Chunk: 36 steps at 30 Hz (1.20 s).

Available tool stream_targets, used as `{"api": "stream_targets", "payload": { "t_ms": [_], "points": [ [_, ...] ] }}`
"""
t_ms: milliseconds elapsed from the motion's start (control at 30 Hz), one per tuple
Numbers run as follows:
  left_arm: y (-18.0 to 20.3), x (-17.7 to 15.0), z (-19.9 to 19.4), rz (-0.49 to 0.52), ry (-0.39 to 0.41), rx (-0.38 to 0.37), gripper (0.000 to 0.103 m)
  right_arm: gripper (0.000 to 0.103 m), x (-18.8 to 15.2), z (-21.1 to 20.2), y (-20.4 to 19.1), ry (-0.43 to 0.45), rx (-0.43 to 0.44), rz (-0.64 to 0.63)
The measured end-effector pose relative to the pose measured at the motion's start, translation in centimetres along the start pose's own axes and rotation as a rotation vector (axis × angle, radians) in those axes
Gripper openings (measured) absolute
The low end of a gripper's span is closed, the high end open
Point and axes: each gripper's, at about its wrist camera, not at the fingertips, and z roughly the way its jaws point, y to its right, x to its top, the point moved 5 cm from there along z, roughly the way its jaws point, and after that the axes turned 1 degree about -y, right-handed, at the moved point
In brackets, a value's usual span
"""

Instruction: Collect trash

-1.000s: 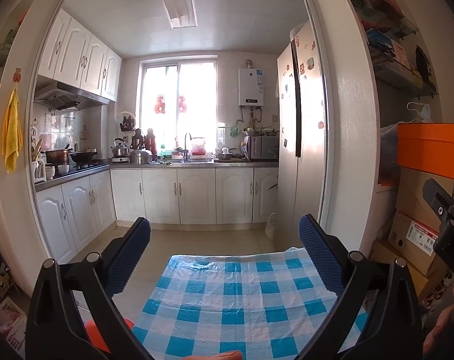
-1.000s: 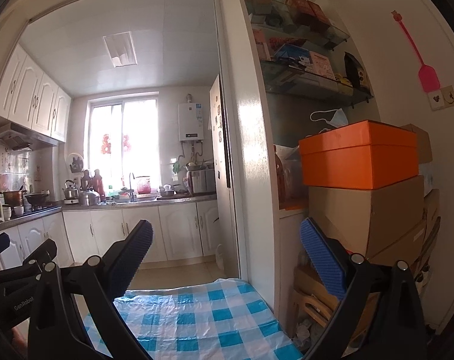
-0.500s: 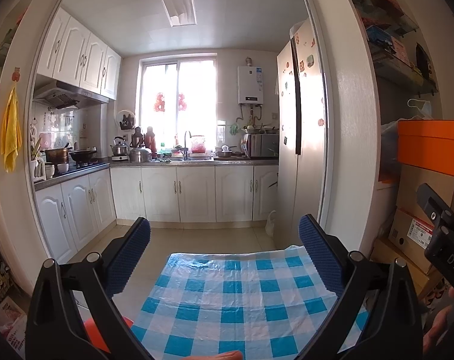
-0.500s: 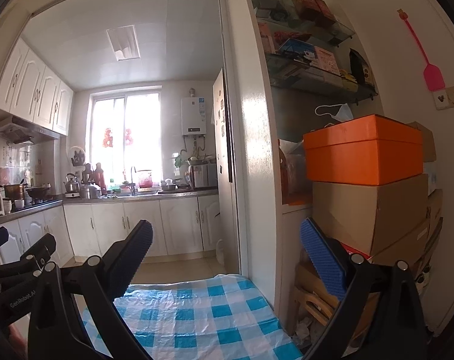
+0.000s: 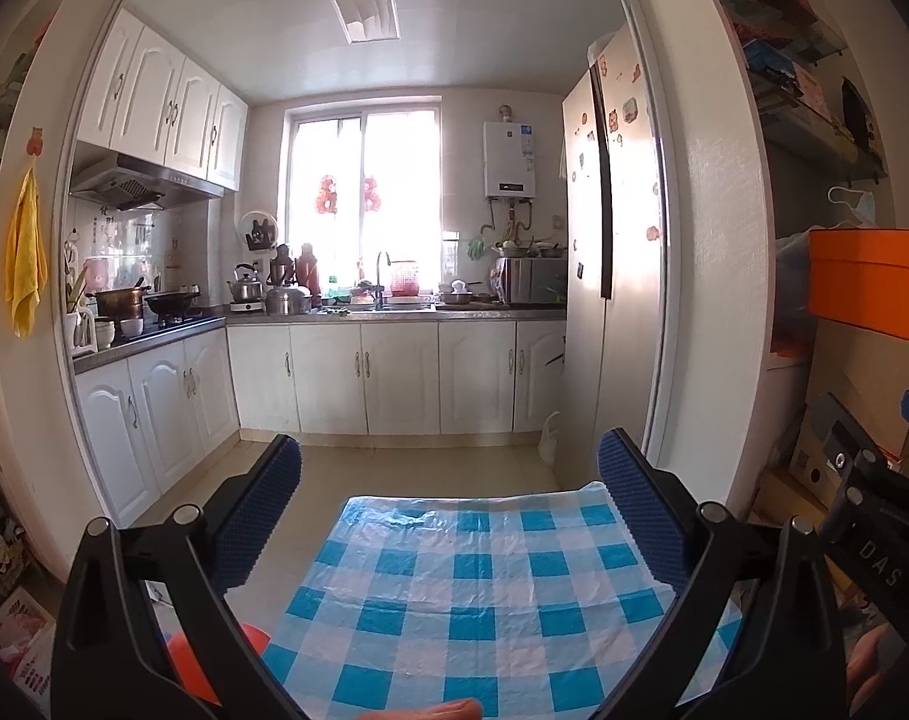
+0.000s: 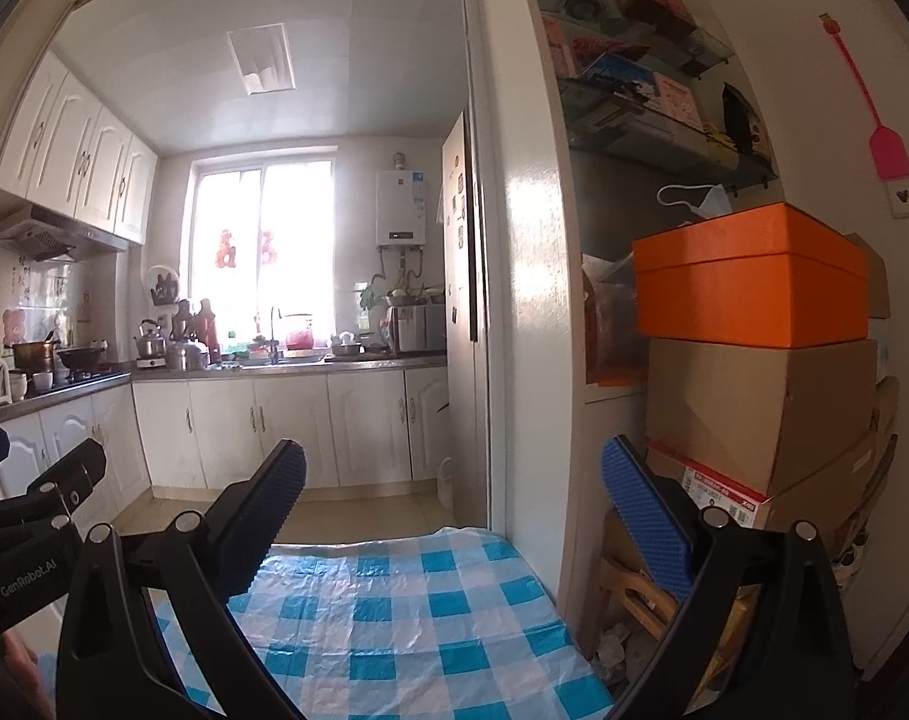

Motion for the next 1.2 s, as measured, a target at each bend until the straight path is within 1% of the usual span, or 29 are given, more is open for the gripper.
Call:
{"api": "stream_targets", "payload": {
  "t_ms": [600,867,1000,1133,1167,1200],
  "points": [
    [0.1,-1.3,2.6,-0.01,-0.054,0.012,0.099,0.098,-1.5,2.2,-0.2,-0.042,0.016,-0.003],
    [0.4,-3.2,4.9,0.009,-0.089,0.025,0.099,0.098,-3.7,4.6,-0.2,-0.105,0.018,-0.005],
    [0.8,-5.7,7.4,0.014,-0.169,0.017,0.099,0.098,-5.8,6.8,-0.2,-0.166,0.024,-0.003],
    [1.0,-10.5,11.0,0.014,-0.298,0.039,0.099,0.098,-9.8,10.1,-0.6,-0.303,0.07,0.015],
    [1.3,-12.1,12.1,0.02,-0.344,0.042,0.099,0.098,-11.6,11.6,-0.6,-0.373,0.08,0.031],
    [1.5,-13.6,13.2,0.028,-0.385,0.047,0.099,0.098,-12.8,12.4,-0.6,-0.414,0.086,0.039]
  ]
}}
